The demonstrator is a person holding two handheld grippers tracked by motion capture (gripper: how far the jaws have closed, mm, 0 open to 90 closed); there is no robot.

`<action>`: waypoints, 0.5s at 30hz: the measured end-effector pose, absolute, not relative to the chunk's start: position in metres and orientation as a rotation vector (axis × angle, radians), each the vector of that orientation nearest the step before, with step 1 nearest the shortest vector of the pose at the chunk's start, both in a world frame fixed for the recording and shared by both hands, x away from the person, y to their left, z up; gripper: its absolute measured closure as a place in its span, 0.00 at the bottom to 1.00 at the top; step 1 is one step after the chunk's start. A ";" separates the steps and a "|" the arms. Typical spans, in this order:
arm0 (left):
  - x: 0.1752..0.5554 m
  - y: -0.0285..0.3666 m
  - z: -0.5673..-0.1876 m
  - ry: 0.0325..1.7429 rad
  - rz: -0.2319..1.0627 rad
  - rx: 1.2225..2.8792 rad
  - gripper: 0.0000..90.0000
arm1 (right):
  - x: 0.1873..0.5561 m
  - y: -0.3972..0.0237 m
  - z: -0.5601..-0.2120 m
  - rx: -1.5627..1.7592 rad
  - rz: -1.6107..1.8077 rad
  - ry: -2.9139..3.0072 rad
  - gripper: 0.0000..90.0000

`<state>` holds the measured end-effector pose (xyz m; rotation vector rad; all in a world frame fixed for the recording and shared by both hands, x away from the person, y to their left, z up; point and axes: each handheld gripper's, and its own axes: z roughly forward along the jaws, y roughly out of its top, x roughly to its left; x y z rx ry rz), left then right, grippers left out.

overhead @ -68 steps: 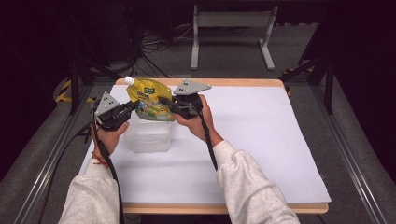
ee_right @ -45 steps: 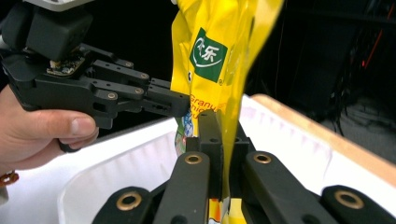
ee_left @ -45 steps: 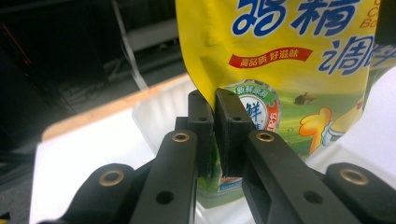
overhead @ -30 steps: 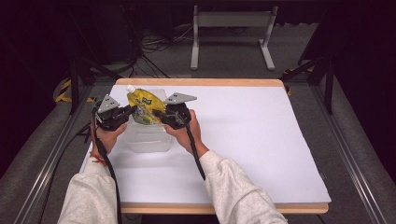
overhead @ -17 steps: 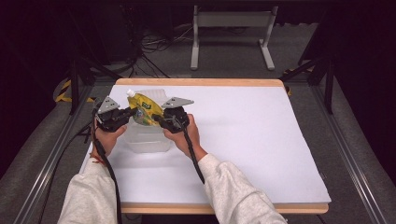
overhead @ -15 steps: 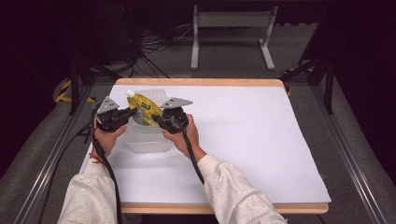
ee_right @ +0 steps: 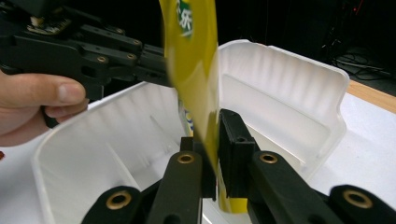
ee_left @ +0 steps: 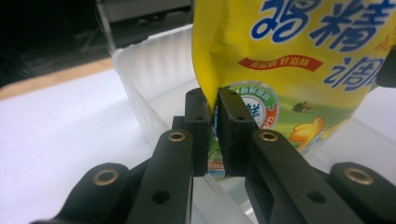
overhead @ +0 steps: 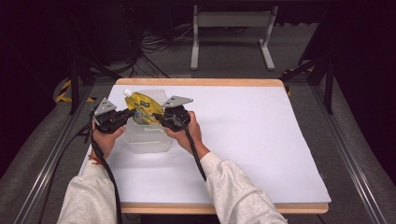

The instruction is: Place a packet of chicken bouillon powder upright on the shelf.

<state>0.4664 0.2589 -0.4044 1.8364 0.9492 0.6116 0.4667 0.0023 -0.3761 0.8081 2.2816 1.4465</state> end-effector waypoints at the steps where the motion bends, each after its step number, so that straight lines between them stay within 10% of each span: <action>1: 0.466 0.259 -0.404 0.950 0.612 1.839 0.93 | 0.467 0.002 -0.376 0.807 1.445 2.283 0.95; 15: 0.463 0.259 -0.403 0.972 0.617 1.822 0.91 | 0.468 -0.004 -0.379 0.787 1.399 2.292 0.90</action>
